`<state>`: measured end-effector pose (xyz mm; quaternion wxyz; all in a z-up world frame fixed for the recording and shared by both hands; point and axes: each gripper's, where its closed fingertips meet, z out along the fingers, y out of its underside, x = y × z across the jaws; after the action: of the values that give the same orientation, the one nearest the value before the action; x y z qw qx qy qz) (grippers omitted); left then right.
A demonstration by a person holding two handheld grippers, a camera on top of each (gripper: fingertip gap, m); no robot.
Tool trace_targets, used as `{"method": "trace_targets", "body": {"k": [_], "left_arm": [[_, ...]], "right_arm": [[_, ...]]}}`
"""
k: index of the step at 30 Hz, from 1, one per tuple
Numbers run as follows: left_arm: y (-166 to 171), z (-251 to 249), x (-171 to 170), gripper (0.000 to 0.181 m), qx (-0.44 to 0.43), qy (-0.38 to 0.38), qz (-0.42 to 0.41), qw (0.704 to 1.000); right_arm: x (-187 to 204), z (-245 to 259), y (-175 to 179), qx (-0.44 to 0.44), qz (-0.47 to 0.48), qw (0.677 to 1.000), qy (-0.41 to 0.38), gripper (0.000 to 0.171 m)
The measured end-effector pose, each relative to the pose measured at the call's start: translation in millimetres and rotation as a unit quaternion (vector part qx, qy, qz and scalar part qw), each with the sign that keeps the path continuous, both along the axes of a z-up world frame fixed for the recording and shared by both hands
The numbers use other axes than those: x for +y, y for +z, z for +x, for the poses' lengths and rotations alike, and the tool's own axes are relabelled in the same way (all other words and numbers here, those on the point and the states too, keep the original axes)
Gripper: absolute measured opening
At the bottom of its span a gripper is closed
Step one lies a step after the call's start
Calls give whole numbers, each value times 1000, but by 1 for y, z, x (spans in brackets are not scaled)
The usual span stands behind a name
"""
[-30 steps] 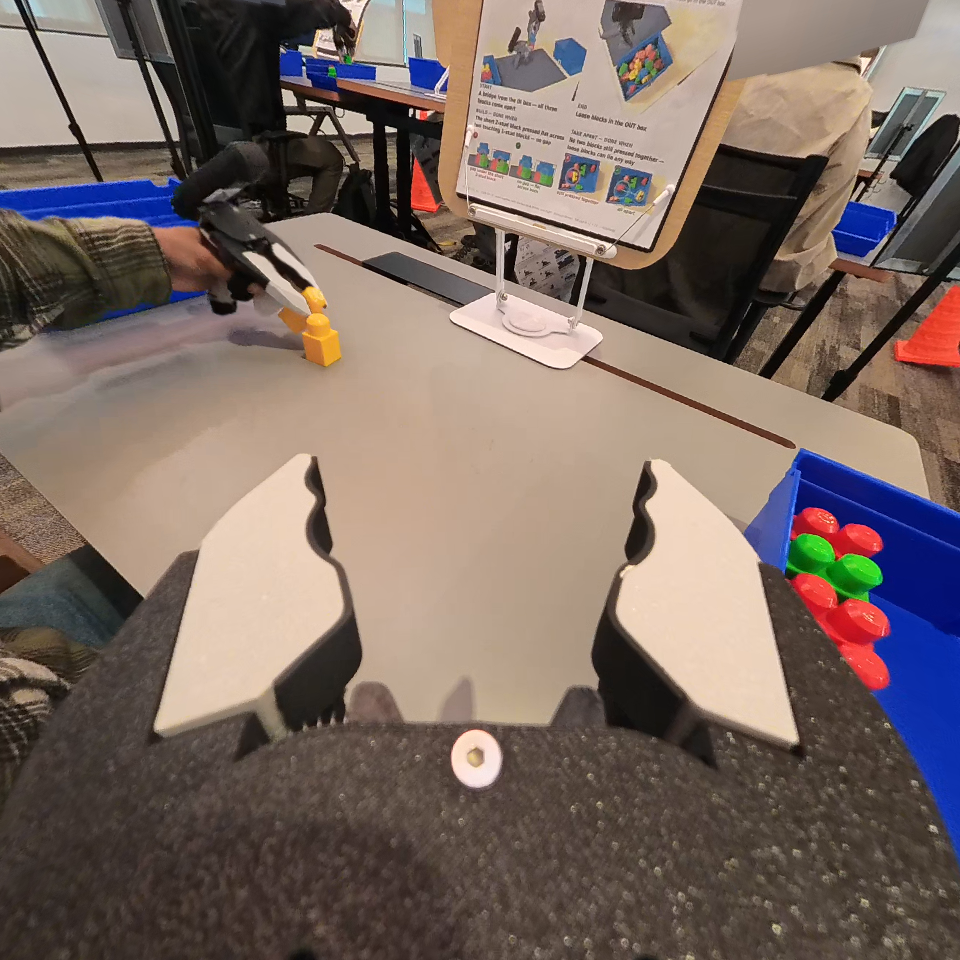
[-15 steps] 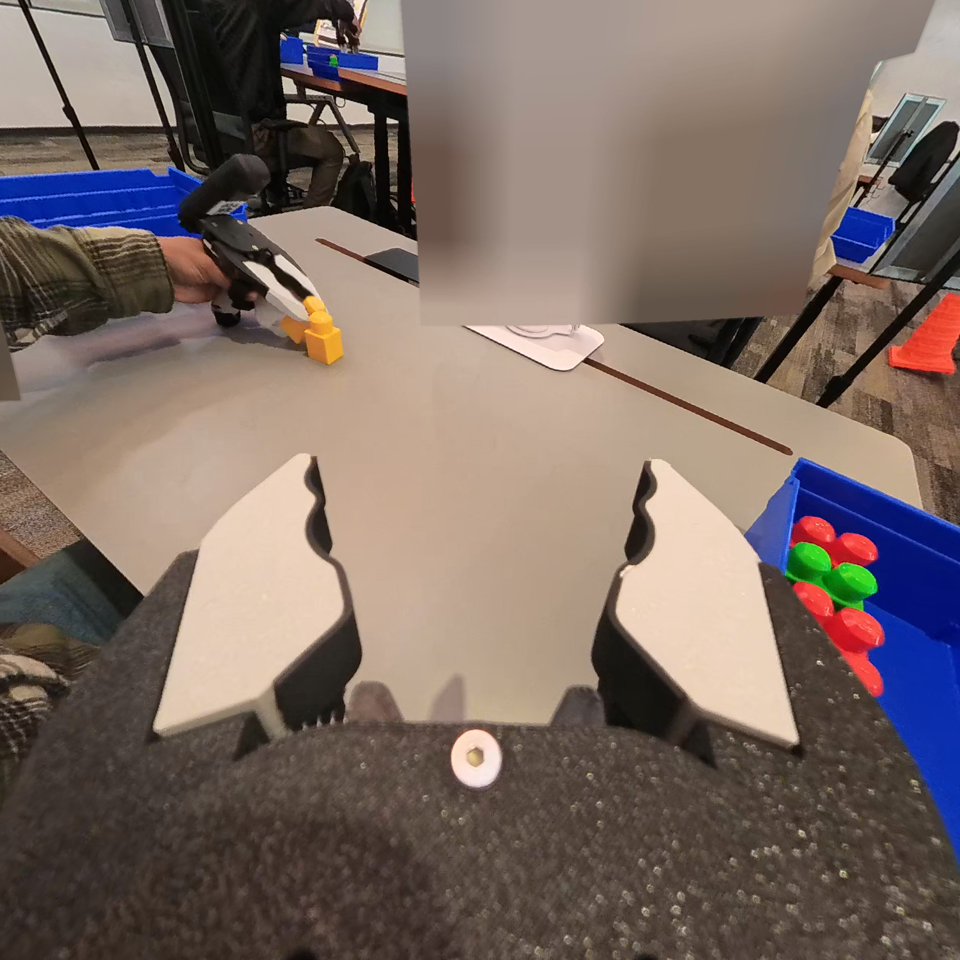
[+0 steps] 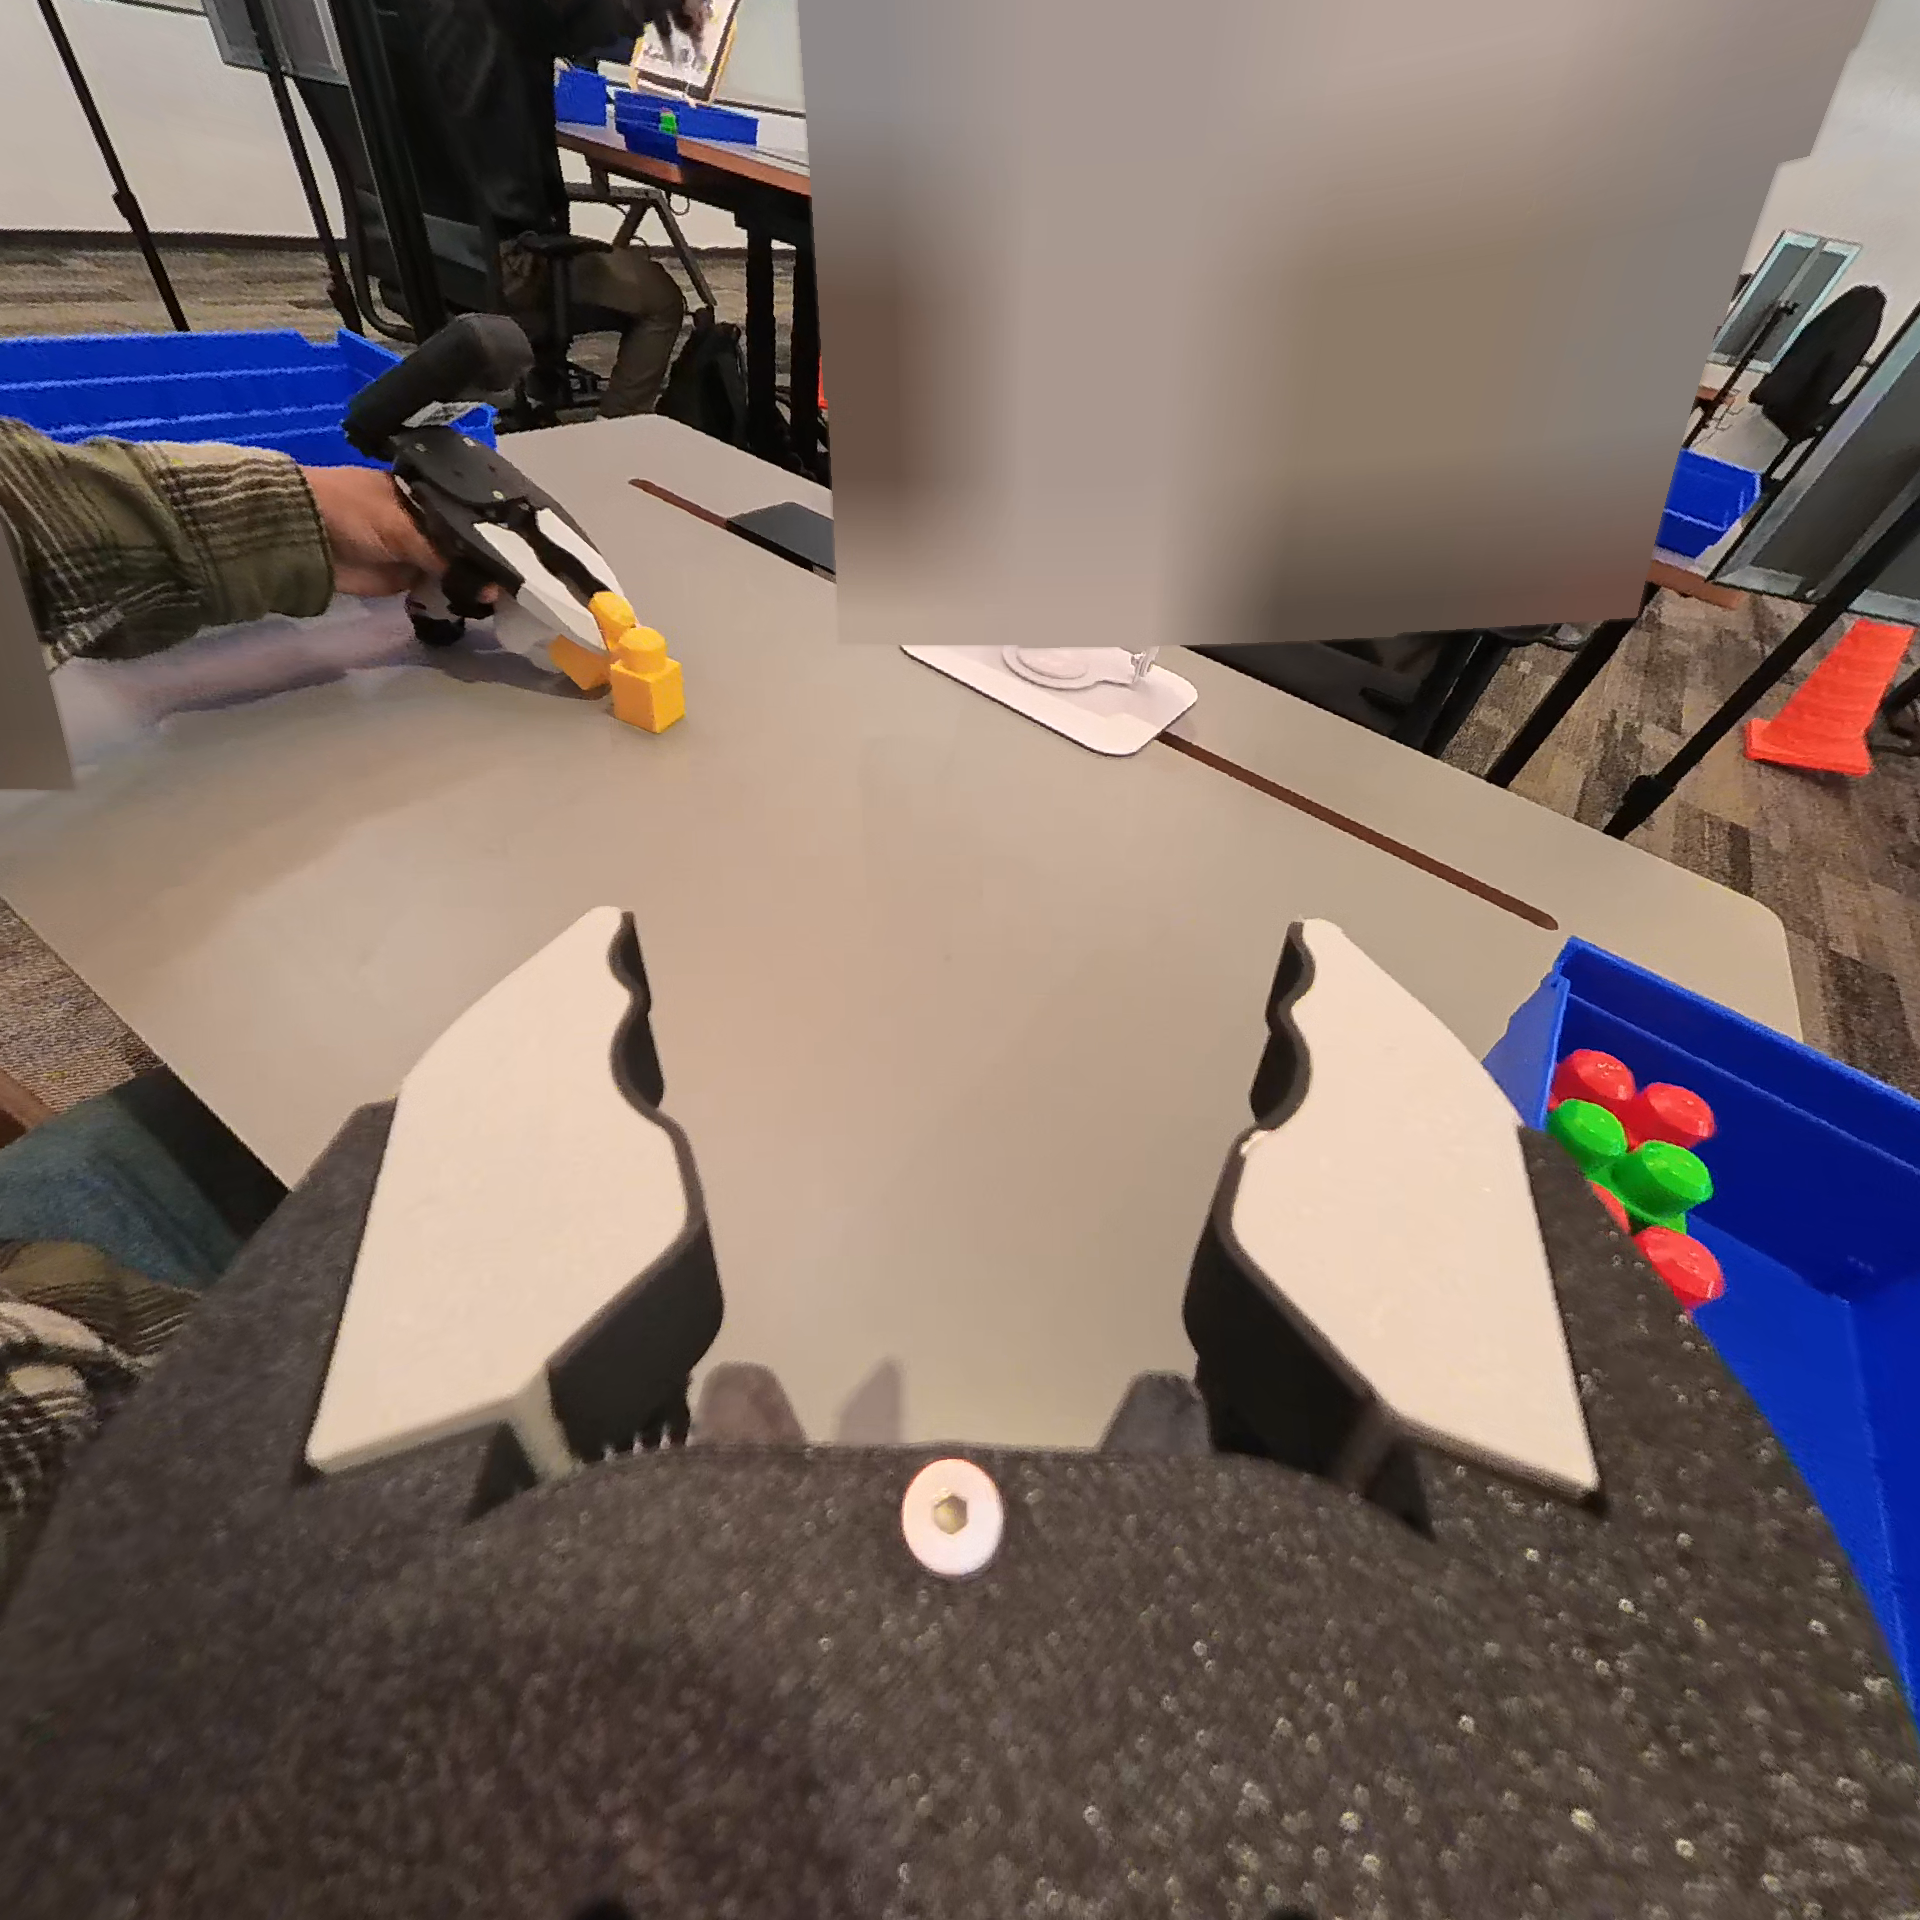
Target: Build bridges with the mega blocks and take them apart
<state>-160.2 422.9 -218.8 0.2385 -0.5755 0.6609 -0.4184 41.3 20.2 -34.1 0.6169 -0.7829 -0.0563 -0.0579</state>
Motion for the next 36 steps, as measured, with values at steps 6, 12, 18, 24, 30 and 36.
{"method": "trace_targets", "body": {"k": [6,12,18,24,30,36], "left_arm": [[-1,-6,-5,34,5,-24,23,999],[-7,-13,2,44,19,-11,32,999],[-26,-21,-2,42,86,-26,39,995],[-17,-21,-3,41,63,-22,10,998],[-2,-12,-4,41,23,-20,25,999],[-10,-14,3,41,54,-10,51,997]], "right_arm": [[-1,-2,3,-5,0,1000,1,112],[0,-5,7,-12,2,1000,3,113],[1,-6,6,-12,0,1000,4,113],[3,-7,6,-14,0,1000,6,113],[5,-8,4,-14,-4,1000,9,113],[5,-9,4,-14,-4,1000,9,113]]}}
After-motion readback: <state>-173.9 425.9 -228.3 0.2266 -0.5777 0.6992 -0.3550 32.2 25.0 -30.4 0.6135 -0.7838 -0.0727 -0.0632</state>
